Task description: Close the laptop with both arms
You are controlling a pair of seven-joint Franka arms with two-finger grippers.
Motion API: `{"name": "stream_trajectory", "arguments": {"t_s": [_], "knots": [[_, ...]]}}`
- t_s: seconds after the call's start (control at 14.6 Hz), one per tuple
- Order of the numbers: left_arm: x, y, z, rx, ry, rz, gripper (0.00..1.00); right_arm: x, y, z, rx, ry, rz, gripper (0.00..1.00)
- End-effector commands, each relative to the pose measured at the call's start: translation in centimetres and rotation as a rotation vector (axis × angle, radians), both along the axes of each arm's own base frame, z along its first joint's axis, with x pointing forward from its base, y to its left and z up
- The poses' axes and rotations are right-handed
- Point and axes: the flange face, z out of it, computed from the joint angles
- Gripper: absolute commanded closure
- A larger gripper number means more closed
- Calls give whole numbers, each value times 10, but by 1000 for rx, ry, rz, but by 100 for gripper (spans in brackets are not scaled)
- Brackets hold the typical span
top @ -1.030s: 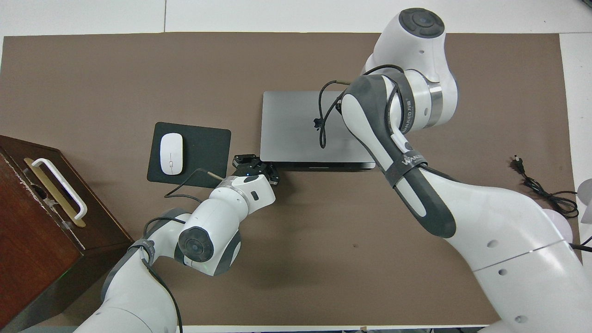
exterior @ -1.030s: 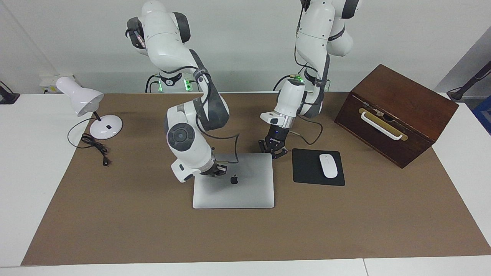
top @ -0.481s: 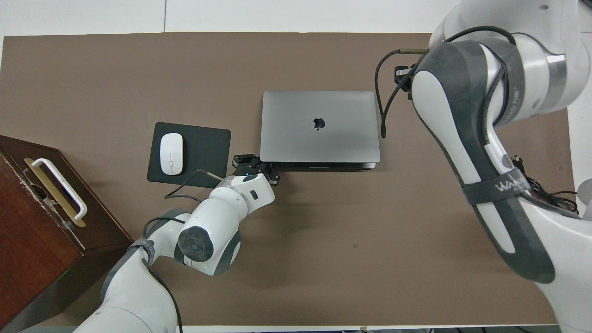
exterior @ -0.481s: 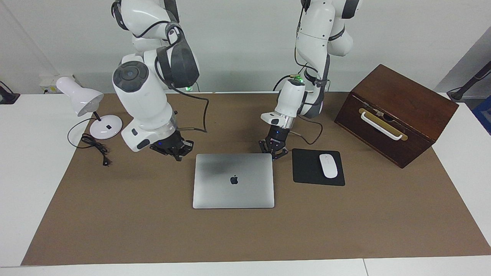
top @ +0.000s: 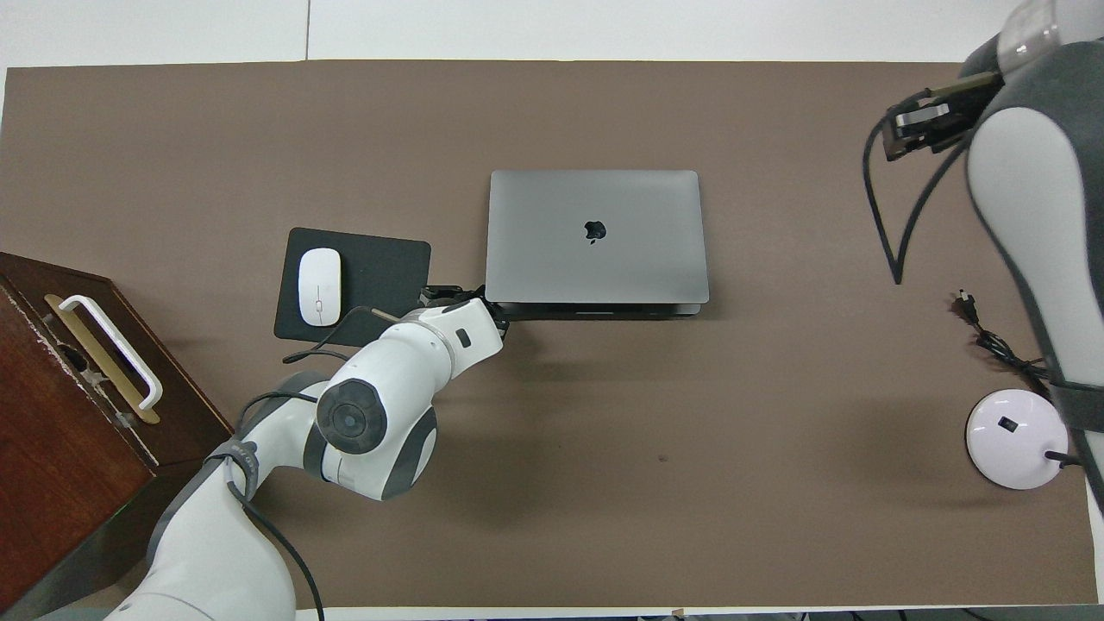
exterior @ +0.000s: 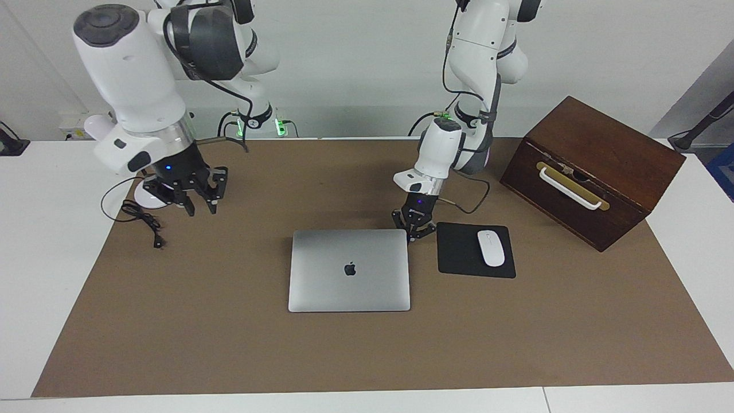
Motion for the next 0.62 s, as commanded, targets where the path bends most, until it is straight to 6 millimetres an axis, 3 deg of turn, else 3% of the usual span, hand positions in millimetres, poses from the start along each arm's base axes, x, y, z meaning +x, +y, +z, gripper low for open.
{"name": "stream_trajectory", "arguments": {"t_s": [0.0, 0.21, 0.34, 0.55], "knots": [[0, 18, 25, 21, 55, 12, 100, -11, -25, 20, -79, -14, 117, 0], [3, 29, 54, 29, 111, 28, 100, -12, -35, 28, -102, -38, 105, 0], [11, 37, 79, 35, 156, 43, 100, -21, -39, 46, -88, -62, 94, 0], [30, 65, 112, 31, 202, 102, 100, -37, -24, 71, -71, -94, 119, 0]]}}
